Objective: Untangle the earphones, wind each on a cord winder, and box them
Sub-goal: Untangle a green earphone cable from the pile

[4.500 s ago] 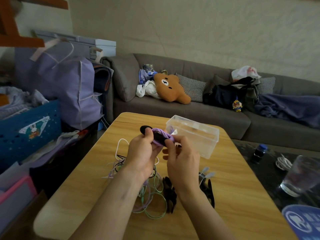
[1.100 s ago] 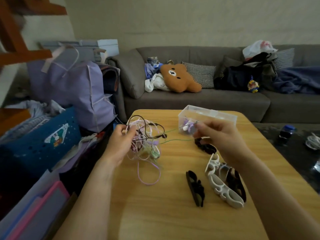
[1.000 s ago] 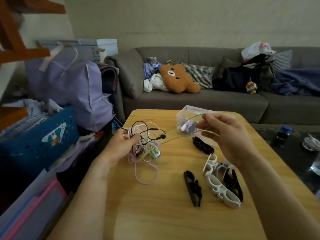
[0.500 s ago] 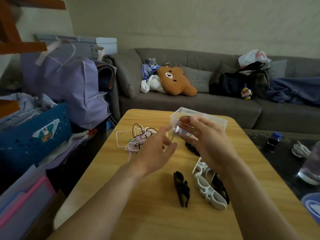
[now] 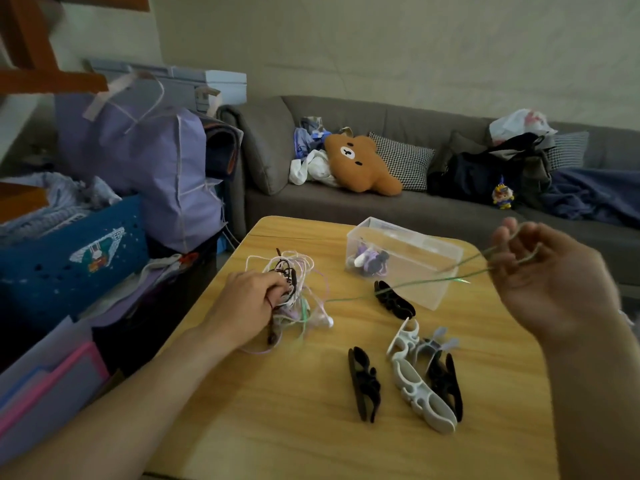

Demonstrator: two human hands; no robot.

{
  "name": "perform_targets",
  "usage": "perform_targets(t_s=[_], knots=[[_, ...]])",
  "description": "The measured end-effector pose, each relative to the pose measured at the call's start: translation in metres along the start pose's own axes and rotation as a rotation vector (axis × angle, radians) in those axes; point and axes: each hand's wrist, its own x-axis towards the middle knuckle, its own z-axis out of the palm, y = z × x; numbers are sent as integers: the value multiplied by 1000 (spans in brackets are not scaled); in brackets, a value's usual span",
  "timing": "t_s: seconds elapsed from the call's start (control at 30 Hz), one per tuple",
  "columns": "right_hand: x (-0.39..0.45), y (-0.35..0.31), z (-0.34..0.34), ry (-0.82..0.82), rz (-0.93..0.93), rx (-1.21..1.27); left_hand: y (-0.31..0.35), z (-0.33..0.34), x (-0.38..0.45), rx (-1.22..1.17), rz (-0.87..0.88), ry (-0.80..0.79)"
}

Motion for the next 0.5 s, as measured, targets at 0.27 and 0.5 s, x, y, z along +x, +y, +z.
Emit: perform_targets(t_s=[0.27,0.5], knots=[[16,21,-14,97,-7,-736,8,-23,-4,-261,-89,-269],[6,68,8,-243,29,-1488,56,-2,-11,-187,130,-134]])
